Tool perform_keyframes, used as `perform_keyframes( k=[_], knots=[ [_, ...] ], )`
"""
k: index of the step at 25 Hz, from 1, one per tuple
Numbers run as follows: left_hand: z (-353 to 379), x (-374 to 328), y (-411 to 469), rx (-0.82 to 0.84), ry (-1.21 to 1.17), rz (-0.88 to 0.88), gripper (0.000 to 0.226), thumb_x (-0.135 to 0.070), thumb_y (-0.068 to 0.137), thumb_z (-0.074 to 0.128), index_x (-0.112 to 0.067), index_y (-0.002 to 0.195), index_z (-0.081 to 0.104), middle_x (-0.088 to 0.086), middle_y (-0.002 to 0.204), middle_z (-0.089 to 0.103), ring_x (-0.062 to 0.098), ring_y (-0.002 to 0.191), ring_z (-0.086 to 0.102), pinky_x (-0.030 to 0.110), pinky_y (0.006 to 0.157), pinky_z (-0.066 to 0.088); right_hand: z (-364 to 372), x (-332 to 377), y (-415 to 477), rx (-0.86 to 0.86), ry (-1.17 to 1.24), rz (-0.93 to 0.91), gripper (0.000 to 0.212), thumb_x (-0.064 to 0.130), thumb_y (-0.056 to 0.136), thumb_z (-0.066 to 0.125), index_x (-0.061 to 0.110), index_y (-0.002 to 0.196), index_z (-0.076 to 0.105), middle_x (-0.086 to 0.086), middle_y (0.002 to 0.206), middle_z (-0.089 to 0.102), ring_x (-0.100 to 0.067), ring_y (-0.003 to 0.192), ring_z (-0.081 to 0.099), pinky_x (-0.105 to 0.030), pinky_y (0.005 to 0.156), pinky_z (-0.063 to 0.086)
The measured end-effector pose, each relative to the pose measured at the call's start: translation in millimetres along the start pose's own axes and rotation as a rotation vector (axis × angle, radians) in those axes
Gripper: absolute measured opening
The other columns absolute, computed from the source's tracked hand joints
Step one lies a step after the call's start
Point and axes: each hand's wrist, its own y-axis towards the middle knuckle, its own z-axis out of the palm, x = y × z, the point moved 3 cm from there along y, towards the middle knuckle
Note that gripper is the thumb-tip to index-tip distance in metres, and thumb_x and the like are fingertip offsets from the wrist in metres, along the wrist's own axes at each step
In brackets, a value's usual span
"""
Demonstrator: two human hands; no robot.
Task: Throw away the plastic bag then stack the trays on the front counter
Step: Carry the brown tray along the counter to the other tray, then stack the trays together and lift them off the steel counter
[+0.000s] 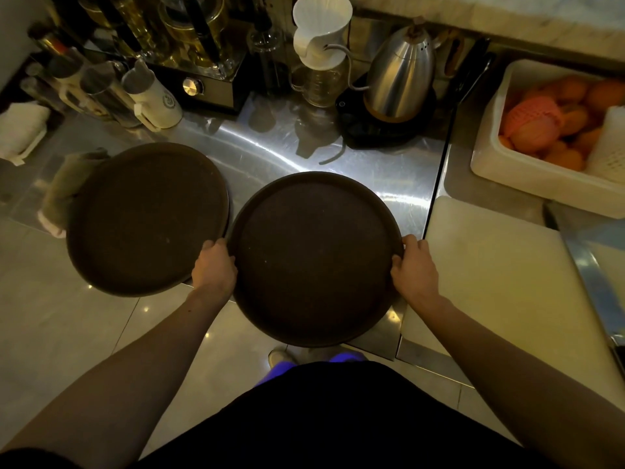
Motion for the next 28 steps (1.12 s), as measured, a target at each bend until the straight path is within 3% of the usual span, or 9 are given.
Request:
perform_keyframes(
  k=[7, 12, 21, 28],
  knots=[
    [2, 4, 2, 0.015, -0.051, 0.022, 0.031, -0.012, 0.095, 0.053, -0.008, 0.126, 0.054, 0.016, 0.129, 0.051, 0.034, 0.111, 0.058, 0.048, 0.095, 0.049, 2, 2, -4, 0.011, -0.030, 0.012, 0.029, 0.017, 0.096, 0.048, 0.008, 0.124, 0.045, -0.017, 0.120, 0.049, -0.033, 0.092, 0.060, -0.043, 0.078, 0.050],
    [4, 14, -4, 0.029, -0.099, 0.105, 0.041, -0.017, 0.097, 0.051, -0.011, 0.137, 0.047, 0.015, 0.135, 0.047, 0.033, 0.113, 0.059, 0.048, 0.096, 0.050, -2, 14, -13, 0.043, -0.117, 0.015, 0.044, 0.019, 0.092, 0.052, 0.008, 0.133, 0.040, -0.019, 0.127, 0.045, -0.036, 0.109, 0.055, -0.045, 0.087, 0.050],
    [-26, 75, -32, -0.058, -0.204, 0.400, 0.058, -0.038, 0.096, 0.049, -0.018, 0.148, 0.035, 0.010, 0.145, 0.044, 0.029, 0.125, 0.049, 0.044, 0.100, 0.046, 18, 124, -63, -0.076, -0.277, -0.340, 0.058, 0.039, 0.094, 0.049, 0.017, 0.146, 0.035, -0.018, 0.147, 0.038, -0.036, 0.136, 0.037, -0.050, 0.112, 0.034],
    [-71, 203, -41, -0.190, -0.231, 0.285, 0.065, -0.048, 0.095, 0.043, -0.019, 0.151, 0.028, 0.012, 0.156, 0.031, 0.031, 0.142, 0.032, 0.048, 0.115, 0.032, 87, 257, -118, -0.037, -0.371, -0.588, 0.064, 0.048, 0.092, 0.048, 0.018, 0.146, 0.034, -0.022, 0.149, 0.037, -0.038, 0.141, 0.032, -0.052, 0.115, 0.028]
  ],
)
